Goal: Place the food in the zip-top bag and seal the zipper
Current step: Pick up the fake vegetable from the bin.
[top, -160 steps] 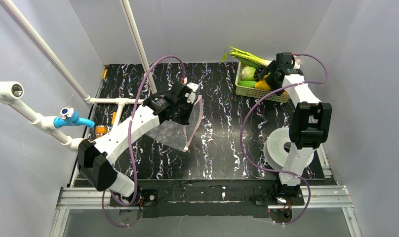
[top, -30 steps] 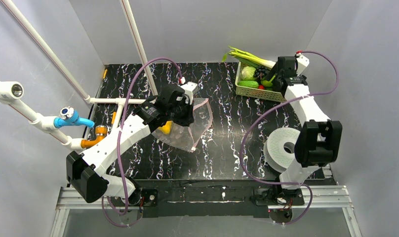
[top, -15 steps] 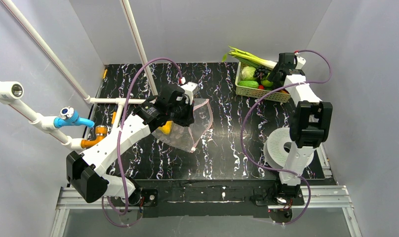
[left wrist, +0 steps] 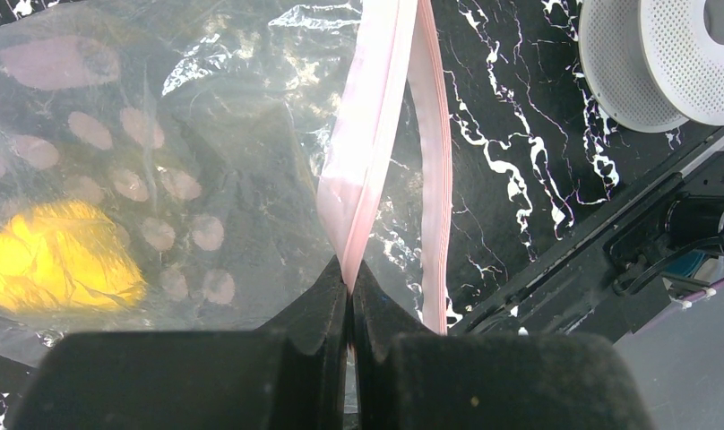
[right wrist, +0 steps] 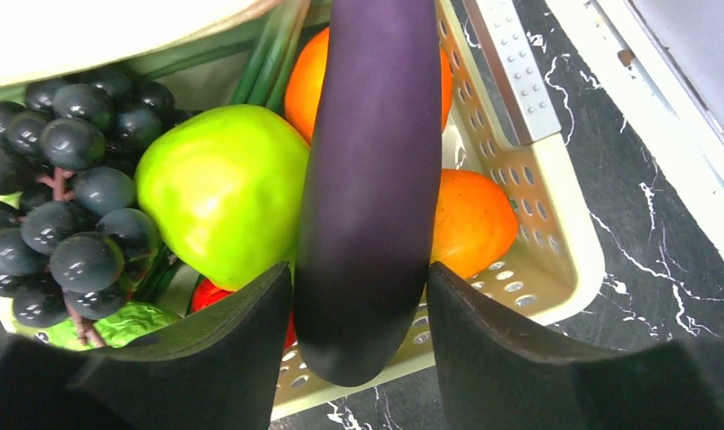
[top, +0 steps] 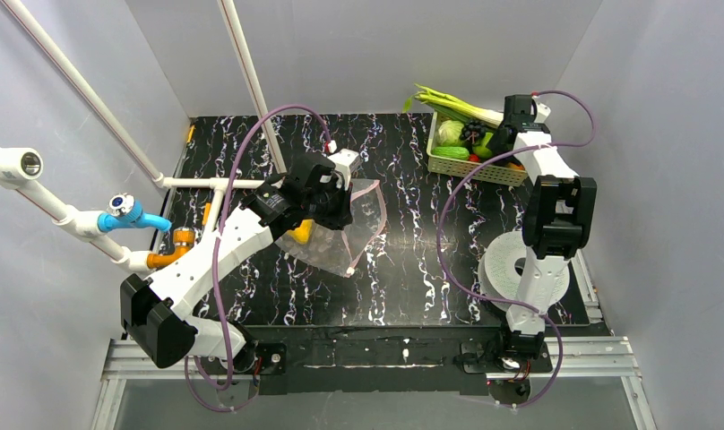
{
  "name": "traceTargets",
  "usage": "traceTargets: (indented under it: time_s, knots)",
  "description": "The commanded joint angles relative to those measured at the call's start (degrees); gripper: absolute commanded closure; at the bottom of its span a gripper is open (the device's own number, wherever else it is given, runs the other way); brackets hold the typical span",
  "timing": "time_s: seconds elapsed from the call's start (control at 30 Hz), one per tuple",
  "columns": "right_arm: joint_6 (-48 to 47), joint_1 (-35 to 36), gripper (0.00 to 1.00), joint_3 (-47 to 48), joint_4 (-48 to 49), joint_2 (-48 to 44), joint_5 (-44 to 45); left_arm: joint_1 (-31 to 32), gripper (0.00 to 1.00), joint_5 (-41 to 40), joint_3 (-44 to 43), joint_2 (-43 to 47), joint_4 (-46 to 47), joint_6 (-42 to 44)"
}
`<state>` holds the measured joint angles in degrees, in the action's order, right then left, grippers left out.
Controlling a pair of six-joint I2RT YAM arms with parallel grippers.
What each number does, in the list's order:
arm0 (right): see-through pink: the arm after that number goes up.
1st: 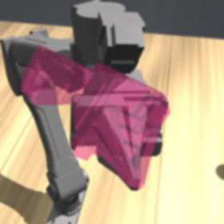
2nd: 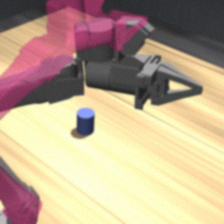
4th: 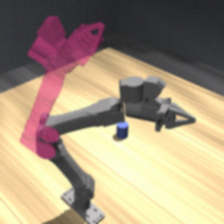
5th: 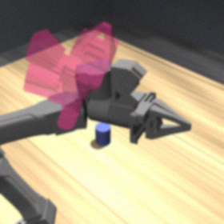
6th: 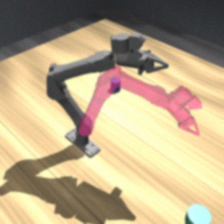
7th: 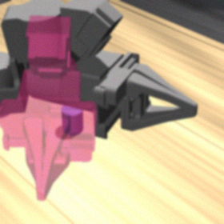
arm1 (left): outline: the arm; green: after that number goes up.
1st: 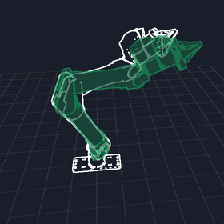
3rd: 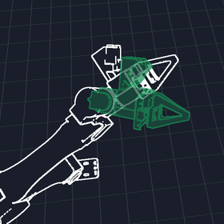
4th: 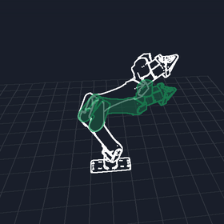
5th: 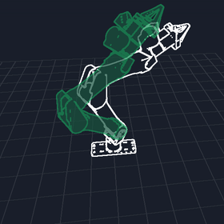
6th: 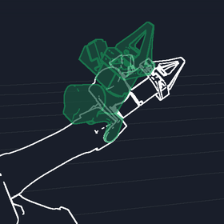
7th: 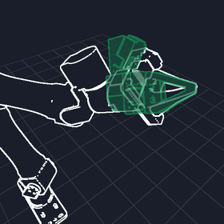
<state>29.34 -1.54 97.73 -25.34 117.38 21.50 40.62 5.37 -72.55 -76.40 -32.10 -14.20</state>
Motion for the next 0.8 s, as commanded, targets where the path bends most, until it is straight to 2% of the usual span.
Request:
traceTargets:
  time_s: [0.0,0.27,0.5,0.77]
  knots:
    - [-1.0,-0.2,0.41,2.3,0.0,0.4,-1.1,0.1,1.0,0.3,-0.8,0.6,-1.0,-0.3]
    - [-0.3,-0.2,0.65,0.0,-0.1,-3.4,-1.7,0.0,1.0,0.4,-0.8,0.4,-0.9,-0.3]
    - [0.8,-0.2,0.83,-3.5,-0.4,-11.0,-2.4,0.0,1.0,0.7,-0.8,0.0,-0.9,-0.6]
    - [2.6,0.0,0.96,-11.5,0.3,-20.9,-6.8,0.1,1.0,0.5,-0.8,-0.3,-0.9,-0.6]
